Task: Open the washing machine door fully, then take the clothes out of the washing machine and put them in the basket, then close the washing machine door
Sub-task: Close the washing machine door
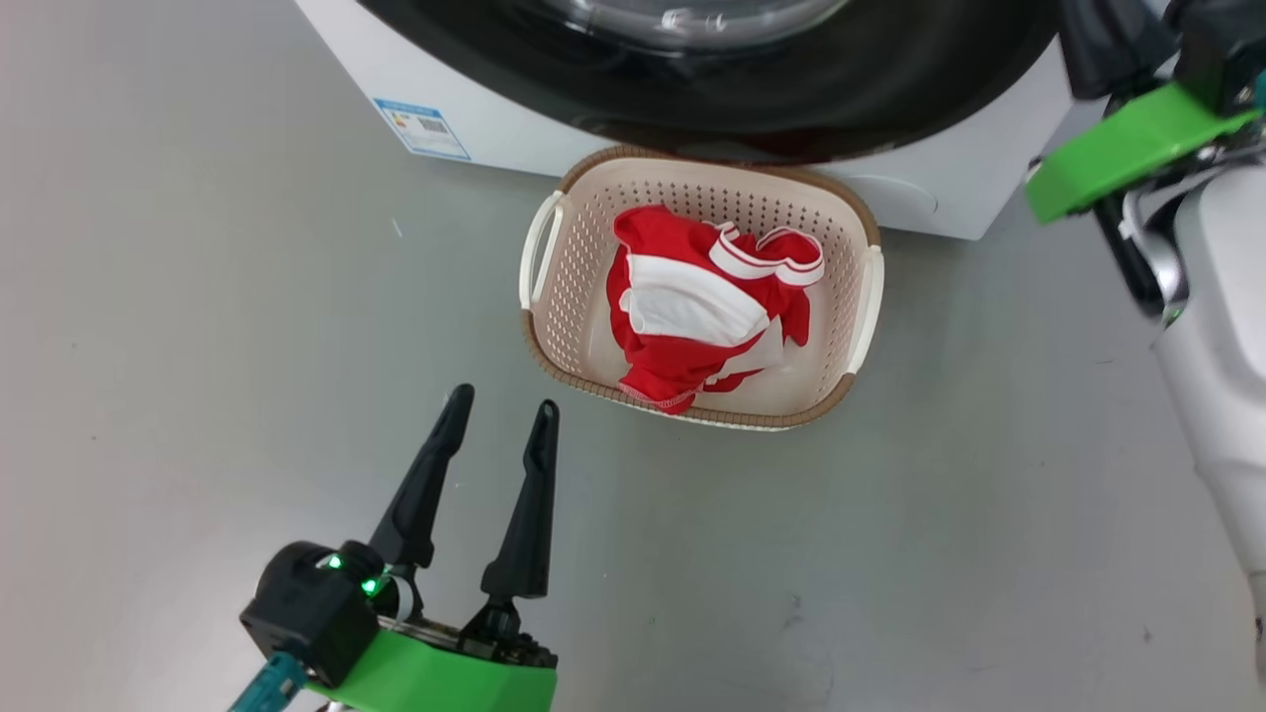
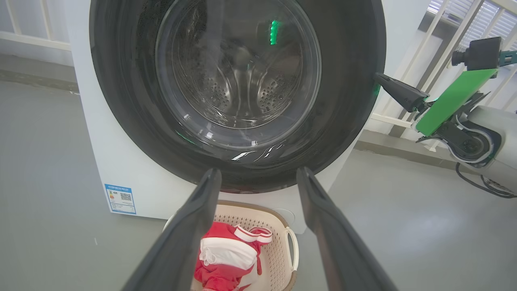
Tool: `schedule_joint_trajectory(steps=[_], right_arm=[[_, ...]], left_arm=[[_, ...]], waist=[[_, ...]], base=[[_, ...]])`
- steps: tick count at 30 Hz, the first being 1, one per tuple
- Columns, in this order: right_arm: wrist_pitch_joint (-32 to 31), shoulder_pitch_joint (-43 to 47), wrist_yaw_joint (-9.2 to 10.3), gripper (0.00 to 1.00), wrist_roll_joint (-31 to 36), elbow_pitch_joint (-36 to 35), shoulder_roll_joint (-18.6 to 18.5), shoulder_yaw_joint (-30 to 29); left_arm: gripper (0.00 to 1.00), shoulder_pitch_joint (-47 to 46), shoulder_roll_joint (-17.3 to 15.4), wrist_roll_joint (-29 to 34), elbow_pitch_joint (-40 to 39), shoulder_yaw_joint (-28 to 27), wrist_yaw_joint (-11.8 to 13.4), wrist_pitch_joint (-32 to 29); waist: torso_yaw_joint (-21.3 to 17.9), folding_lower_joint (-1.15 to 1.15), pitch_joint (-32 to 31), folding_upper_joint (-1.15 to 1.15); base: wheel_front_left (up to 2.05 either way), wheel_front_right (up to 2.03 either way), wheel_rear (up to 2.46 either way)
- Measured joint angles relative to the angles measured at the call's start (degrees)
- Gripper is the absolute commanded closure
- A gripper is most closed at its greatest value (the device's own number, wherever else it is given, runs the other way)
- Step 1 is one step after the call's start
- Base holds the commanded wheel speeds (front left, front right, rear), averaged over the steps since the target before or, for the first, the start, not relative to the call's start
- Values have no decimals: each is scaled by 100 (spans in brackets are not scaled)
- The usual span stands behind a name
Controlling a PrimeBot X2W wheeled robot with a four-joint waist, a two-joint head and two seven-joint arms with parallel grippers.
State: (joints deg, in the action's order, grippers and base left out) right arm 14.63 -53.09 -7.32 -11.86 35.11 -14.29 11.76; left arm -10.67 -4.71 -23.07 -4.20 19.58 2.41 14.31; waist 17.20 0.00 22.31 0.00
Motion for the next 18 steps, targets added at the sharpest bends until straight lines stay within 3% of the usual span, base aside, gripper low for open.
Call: schedule_joint_trajectory(steps=[18], right_arm=[[53,-856,-47,100,236,641,-149,-178]], left_arm=[[0,-140,131,66,-26,-116,-51,0]], waist=[[122,0,252,0]], base=[[0,0,0]])
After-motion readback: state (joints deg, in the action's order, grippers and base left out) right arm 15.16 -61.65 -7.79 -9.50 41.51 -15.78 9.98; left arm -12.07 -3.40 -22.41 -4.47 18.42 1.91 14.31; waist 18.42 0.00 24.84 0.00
